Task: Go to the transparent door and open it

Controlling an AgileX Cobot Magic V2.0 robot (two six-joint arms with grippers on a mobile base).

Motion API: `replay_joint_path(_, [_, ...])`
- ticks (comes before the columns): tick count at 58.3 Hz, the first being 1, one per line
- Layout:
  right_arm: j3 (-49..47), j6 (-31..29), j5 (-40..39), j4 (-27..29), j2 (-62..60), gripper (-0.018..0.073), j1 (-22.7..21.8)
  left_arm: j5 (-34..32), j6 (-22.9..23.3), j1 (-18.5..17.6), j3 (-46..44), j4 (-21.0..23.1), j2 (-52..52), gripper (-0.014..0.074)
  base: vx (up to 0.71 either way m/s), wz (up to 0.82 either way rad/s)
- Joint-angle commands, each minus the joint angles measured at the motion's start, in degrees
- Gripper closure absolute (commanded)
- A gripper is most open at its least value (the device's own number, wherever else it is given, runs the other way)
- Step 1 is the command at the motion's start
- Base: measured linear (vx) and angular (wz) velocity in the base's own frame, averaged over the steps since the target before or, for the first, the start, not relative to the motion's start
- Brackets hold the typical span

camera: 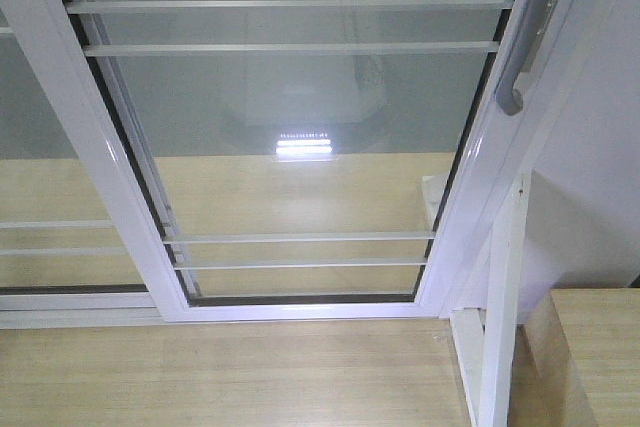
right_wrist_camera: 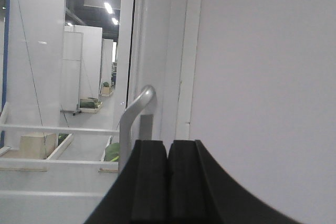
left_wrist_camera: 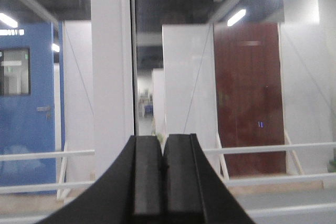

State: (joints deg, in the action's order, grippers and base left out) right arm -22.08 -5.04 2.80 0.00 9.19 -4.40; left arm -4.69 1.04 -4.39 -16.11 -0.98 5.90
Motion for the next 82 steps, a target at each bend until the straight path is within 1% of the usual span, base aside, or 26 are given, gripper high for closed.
replay_joint_path(1, [-8.4,-0.63,-2.08,-0.32,7.39,0.0564,0.03,1.73,-0.55,-0.19,-9.35,-0.77,6.29,0.0602,0.0,0.0])
replay_joint_path(7, [-13.04,-0.63,-3.79,-0.32,15.37,0.0564,0.03,2.01,-1.04,-0.19,-16.28,-0.94,13.71,0.0602,0.0,0.0])
replay_joint_path(14, [-13.55,-0.55,-7.79,0.0,22.89,0.0564,0.03,2.08,-1.04,-0.19,-20.01,-0.94,21.81,0.0602,0.0,0.0])
replay_joint_path(21, [-13.55,-0.5,-7.11,0.0,28.9,0.0561,0.03,-0.07,-1.04,-0.19,-19.89,-0.94,26.98,0.0602,0.0,0.0])
replay_joint_path(24, [-13.55,-0.5,-6.49,0.0,30.58,0.056,0.03,0.08,-1.04,-0.19,-19.89,-0.94,28.56,0.0602,0.0,0.0])
replay_joint_path(37, [-13.55,-0.59,-6.61,0.0,34.87,0.0547,0.03,-1.0,-1.04,-0.19,-19.89,-0.94,34.63,0.0602,0.0,0.0])
replay_joint_path(46, [-13.55,-4.14,-5.54,-0.55,37.46,0.0496,0.03,-1.23,-1.04,-0.19,-19.89,-0.94,37.03,0.0599,0.0,0.0])
replay_joint_path(50, [-13.55,-4.15,-5.05,-0.55,38.72,0.0452,0.03,-0.88,-0.38,-0.19,-19.89,-0.9,38.17,0.0594,0.0,0.0])
replay_joint_path(53, [-13.55,-4.15,-4.45,-0.49,39.46,0.0403,0.03,-0.76,-0.38,-0.19,-19.89,-0.9,38.89,0.0585,0.0,0.0])
replay_joint_path(58, [-13.55,-4.15,-3.93,0.0,40.41,0.0305,0.03,-0.64,-0.32,-0.19,-19.89,-0.76,39.98,0.0554,0.0,0.0])
replay_joint_path(61, [-13.55,-3.65,-3.93,0.0,40.98,0.0249,0.03,-0.36,0.55,-0.19,-19.89,0.05,40.63,0.0531,0.0,0.0])
replay_joint_path(63, [-13.55,-2.87,-3.88,0.5,41.43,0.0214,0.03,-0.09,1.13,-0.19,-19.89,0.98,41.13,0.051,0.0,0.0])
replay_joint_path(67, [-13.55,-0.89,-3.4,1.93,42.39,0.016,0.03,0.89,2.14,-0.19,-19.89,0.98,42.53,0.0465,0.0,0.0])
replay_joint_path(73, [-13.55,0.25,-3.32,2.97,44.25,0.0137,0.03,2.02,2.15,-0.19,-19.89,0.62,45.45,0.0388,0.0,0.0])
replay_joint_path(82, [-13.55,-1.88,-4.37,2.52,47.69,0.0137,0.03,2.16,2.51,-0.19,-19.89,0.62,48.25,0.0237,0.0,0.0])
